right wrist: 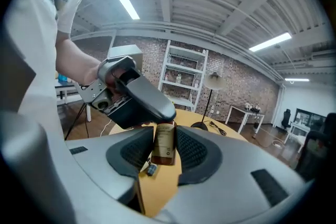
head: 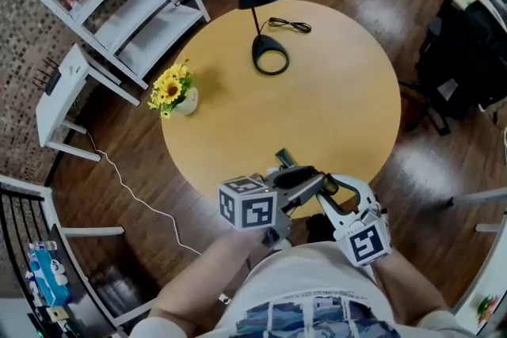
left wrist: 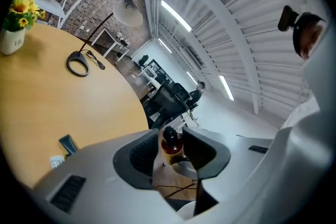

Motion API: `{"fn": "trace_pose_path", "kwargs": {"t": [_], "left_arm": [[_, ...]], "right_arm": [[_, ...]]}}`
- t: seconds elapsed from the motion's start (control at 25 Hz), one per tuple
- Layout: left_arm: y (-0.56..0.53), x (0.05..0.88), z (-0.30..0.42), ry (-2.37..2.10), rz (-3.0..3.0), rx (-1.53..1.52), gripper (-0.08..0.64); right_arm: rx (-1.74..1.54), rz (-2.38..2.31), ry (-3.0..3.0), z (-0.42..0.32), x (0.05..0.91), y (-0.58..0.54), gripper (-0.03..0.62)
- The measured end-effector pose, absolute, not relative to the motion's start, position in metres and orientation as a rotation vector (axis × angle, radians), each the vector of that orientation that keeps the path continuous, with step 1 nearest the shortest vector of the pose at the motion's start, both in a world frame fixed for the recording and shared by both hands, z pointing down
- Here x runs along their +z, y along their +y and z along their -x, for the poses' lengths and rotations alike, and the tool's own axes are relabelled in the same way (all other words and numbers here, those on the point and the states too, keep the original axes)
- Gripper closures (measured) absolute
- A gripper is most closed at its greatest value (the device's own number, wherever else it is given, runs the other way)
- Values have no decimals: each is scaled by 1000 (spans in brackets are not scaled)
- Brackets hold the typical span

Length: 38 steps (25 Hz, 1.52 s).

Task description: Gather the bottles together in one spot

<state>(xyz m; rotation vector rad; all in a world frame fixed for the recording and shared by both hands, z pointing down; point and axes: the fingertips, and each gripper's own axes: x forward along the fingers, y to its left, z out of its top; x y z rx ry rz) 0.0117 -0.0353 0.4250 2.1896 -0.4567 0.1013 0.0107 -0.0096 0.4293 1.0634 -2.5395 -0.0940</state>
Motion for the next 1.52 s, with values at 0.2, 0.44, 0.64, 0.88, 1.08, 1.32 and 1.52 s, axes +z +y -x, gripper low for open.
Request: {"fn": "trace_pose_path", "kwargs": {"t": [0.2, 0.44, 0.64, 0.88, 1.08, 1.32, 1.52], "left_arm": [[-87, 426, -33, -528, -2241, 158, 465], [-173, 441, -15, -845, -2375, 393, 482], [-260, 487, 22, -1183, -2382, 621, 482], [-345, 543, 60, -1347, -2303, 636, 482], [-391, 586, 76, -1397, -2299, 676, 482], [-422, 619, 82, -1441, -2294, 725, 482], [-428, 623, 85, -1463, -2324, 722, 482]], "right_arm": [[-127, -983, -2575, -33, 438, -59, 437], [22, -940, -2628, -75, 451, -111, 393], [175, -939, -2586, -121, 484, -127, 393], [318, -936, -2497, -159, 513, -138, 393], [409, -964, -2436, -180, 533, -139, 393], [479, -959, -2386, -194, 551, -137, 393], [497, -952, -2380, -194, 555, -135, 393]]}}
